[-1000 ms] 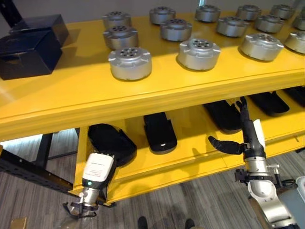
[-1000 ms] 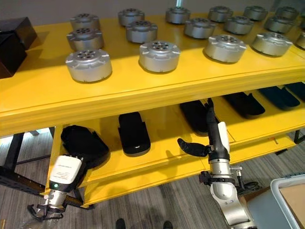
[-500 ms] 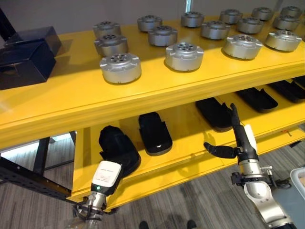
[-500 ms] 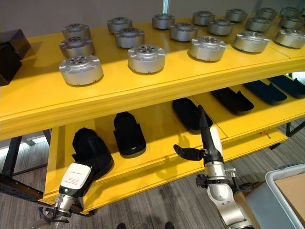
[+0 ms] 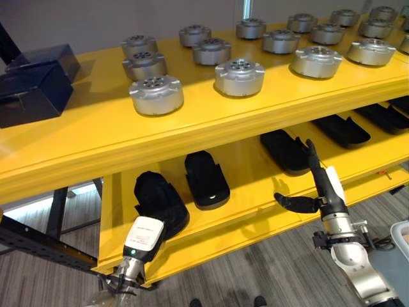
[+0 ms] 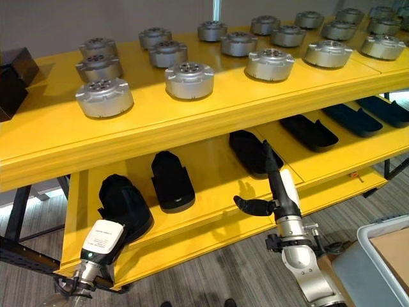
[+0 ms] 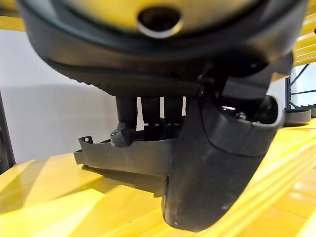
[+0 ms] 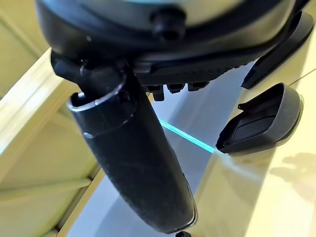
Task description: Move parts from the plastic box to the shelf.
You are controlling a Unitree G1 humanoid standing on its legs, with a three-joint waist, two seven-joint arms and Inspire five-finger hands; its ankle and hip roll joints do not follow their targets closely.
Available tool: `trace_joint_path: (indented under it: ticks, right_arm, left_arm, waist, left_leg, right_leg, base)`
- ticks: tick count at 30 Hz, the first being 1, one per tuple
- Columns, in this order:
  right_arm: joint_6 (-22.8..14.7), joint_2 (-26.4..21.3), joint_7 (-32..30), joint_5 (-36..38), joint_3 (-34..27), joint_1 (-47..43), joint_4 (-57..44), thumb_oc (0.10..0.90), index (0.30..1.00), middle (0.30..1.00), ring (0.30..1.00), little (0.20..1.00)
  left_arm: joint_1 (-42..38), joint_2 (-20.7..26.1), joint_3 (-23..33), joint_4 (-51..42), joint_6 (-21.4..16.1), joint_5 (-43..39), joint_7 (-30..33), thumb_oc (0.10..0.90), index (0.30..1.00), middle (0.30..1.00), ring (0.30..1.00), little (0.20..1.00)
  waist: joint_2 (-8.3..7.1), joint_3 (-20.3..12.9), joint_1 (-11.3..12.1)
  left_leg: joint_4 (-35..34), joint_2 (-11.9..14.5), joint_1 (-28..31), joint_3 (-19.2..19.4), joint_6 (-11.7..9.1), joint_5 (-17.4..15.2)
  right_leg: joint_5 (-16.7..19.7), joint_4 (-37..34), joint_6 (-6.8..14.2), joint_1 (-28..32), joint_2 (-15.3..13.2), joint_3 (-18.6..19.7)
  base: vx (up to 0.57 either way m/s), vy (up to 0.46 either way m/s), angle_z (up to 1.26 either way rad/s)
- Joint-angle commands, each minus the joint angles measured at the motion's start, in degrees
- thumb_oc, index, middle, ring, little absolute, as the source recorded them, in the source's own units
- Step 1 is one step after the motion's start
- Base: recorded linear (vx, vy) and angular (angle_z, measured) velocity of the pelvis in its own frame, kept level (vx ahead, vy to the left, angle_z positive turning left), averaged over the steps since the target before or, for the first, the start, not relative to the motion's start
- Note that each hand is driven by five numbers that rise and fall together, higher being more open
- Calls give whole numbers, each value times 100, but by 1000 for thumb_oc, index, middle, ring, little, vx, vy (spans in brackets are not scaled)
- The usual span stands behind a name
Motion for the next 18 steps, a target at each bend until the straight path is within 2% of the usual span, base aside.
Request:
trace_joint_path:
  ticks: [1,7,10,11,12,18]
  right_arm:
    - [-508,-259,-96,101,-239,-1049,-249,900,1000,1000,1000,1000]
    - [-462,-326,9,142,-280,-1039,-273,900,1000,1000,1000,1000]
    - [-408,-312,38,128,-287,-1027,-297,900,1000,1000,1000,1000]
    - [-392,-313,30,125,-277,-1034,-305,900,1000,1000,1000,1000]
    - [-375,-322,39,131,-264,-1034,-306,900,1000,1000,1000,1000]
    - [-289,-274,80,96,-317,-942,-392,900,1000,1000,1000,1000]
  left_arm:
    - [-252,575,96,999,539,42,-483,400,300,300,300,300]
    - [-214,678,299,1263,1015,-288,-550,400,300,300,300,300]
    - [-310,689,425,1433,1494,-566,-722,400,300,300,300,300]
    - [-305,688,427,1464,1594,-668,-696,522,470,470,470,470]
    - [-358,647,502,1553,1714,-847,-642,900,1000,1000,1000,1000]
    - [-421,512,809,1503,2024,-1178,-732,900,1000,1000,1000,1000]
  waist:
    - [-72,149,5]
    - [-39,147,6]
    - [-44,149,7]
    - [-48,149,11]
    - [-64,146,12]
    - [-121,159,35]
  left_leg:
    - [385,320,225,308,-84,-661]
    - [383,274,236,308,-60,-677]
    - [410,258,221,304,-41,-697]
    - [409,256,221,302,-41,-696]
    - [412,256,221,296,-38,-697]
    - [436,271,217,277,-32,-712]
  right_leg:
    - [-605,733,234,-304,-208,67]
    - [-601,722,245,-287,-245,52]
    - [-606,752,250,-307,-265,48]
    - [-603,752,251,-309,-268,44]
    - [-605,759,248,-308,-267,50]
    - [-620,791,237,-309,-266,37]
  base:
    - [2,52,-1]
    - [15,44,-4]
    - [10,23,-3]
    - [0,0,0]
    - [0,0,0]
    - [0,0,0]
